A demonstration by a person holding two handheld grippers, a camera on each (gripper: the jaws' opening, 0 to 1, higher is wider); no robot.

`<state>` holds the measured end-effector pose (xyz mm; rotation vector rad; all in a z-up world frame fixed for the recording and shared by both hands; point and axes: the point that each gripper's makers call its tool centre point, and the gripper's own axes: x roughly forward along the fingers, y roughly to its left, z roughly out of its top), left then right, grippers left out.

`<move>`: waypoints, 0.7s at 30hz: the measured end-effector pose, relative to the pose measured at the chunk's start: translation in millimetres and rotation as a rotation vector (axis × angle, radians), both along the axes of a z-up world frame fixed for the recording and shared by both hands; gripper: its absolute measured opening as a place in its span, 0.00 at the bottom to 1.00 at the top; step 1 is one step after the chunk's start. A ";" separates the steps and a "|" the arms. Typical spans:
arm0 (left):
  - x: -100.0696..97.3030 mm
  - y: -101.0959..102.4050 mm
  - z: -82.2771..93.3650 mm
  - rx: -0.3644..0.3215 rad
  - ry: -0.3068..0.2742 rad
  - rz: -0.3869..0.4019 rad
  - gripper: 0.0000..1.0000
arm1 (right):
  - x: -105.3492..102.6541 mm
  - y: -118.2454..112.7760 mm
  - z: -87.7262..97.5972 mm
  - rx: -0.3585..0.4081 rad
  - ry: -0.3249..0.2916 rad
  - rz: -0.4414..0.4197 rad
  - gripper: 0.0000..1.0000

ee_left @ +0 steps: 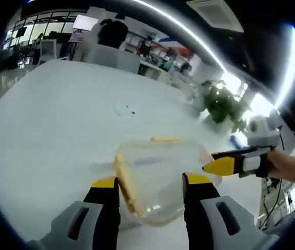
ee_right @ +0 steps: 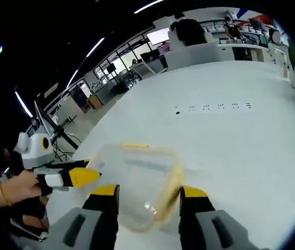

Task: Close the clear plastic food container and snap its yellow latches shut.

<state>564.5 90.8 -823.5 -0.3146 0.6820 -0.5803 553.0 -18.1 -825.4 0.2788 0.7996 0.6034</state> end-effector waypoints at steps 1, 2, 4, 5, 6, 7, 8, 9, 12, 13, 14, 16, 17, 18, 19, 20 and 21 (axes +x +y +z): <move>-0.4 -0.1 -0.1 -0.005 0.003 -0.003 0.47 | 0.7 -0.6 0.2 -0.003 -0.009 0.004 0.46; -1.6 -0.8 -0.5 -0.007 0.005 -0.010 0.48 | 1.3 -2.2 0.3 -0.025 -0.021 0.014 0.47; -4.0 -1.2 -1.4 -0.005 0.016 -0.017 0.52 | 0.5 -3.1 0.0 -0.041 -0.019 0.013 0.53; -6.2 -1.8 -2.4 0.003 0.016 -0.032 0.55 | 0.0 -3.2 0.3 -0.039 -0.019 0.012 0.55; -7.4 -1.6 -3.2 0.008 0.018 -0.036 0.58 | 0.4 -4.0 0.2 -0.034 -0.018 0.005 0.57; -9.2 -1.9 -3.7 0.009 0.019 -0.041 0.62 | -0.1 -5.9 1.1 -0.030 -0.020 -0.002 0.59; -10.6 -1.9 -3.6 0.006 0.023 -0.043 0.65 | -0.2 -7.3 2.4 -0.029 -0.025 -0.008 0.59; -12.6 -1.3 -2.0 -0.002 0.025 -0.043 0.66 | -0.9 -9.2 4.1 -0.028 -0.031 -0.013 0.59; -16.1 1.1 5.2 0.003 0.005 -0.047 0.66 | -4.4 -11.7 6.9 -0.027 -0.034 -0.011 0.59; -17.5 2.9 6.5 0.020 -0.006 -0.054 0.66 | -7.6 -12.4 8.4 -0.031 -0.039 -0.006 0.60; -18.7 4.2 7.7 0.027 -0.010 -0.056 0.67 | -9.6 -12.8 9.6 -0.033 -0.042 -0.005 0.60; -22.3 6.0 11.6 0.040 -0.026 -0.065 0.67 | -13.5 -14.4 10.8 -0.030 -0.043 -0.004 0.60; -23.0 6.3 12.4 0.043 -0.028 -0.067 0.67 | -15.6 -14.9 11.2 -0.030 -0.042 -0.004 0.61; -25.5 7.1 14.5 0.049 -0.035 -0.071 0.67 | -17.7 -15.6 11.9 -0.031 -0.044 -0.006 0.61; -27.4 7.7 15.9 0.056 -0.040 -0.076 0.67 | -20.8 -16.6 12.7 -0.035 -0.047 -0.007 0.61; -29.2 8.1 17.2 0.062 -0.047 -0.082 0.68 | -22.8 -17.2 13.2 -0.035 -0.048 -0.007 0.61; -32.0 8.8 18.7 0.070 -0.053 -0.089 0.68 | -25.6 -18.2 13.9 -0.035 -0.049 -0.009 0.61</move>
